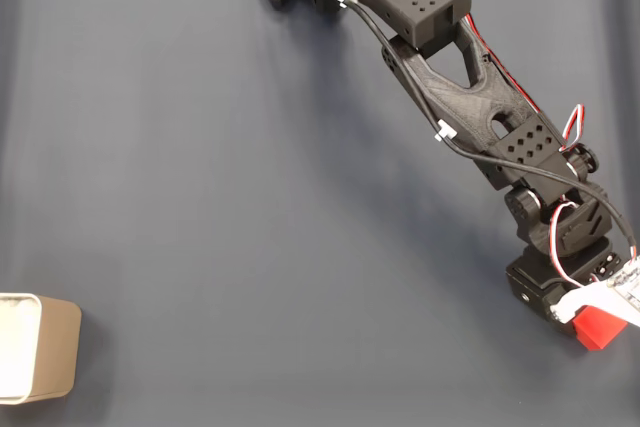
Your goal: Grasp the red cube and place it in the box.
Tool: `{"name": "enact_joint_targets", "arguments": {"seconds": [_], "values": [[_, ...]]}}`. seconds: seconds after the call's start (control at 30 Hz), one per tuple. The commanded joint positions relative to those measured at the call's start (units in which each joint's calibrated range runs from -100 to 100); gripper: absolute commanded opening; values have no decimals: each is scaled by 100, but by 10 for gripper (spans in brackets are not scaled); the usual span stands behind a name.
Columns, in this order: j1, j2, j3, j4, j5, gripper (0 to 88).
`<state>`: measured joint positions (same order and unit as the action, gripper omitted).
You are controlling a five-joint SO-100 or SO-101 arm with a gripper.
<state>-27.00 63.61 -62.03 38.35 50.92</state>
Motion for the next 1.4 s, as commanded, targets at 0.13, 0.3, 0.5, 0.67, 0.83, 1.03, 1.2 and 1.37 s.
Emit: {"name": "enact_joint_targets", "arguments": {"seconds": [0.13, 0.3, 0.5, 0.67, 0.83, 1.03, 1.2, 1.37], "values": [[-20, -460, -139, 26, 34, 246], [-6, -486, -148, 26, 83, 184], [16, -547, -139, 26, 107, 101], [23, -703, -38, 67, 147, 19], [23, -1032, 345, 84, 181, 0], [37, -1379, 728, 108, 205, 0], [72, -1847, 1239, 206, 205, 0], [136, -2817, 2142, 428, 117, 0]]}}
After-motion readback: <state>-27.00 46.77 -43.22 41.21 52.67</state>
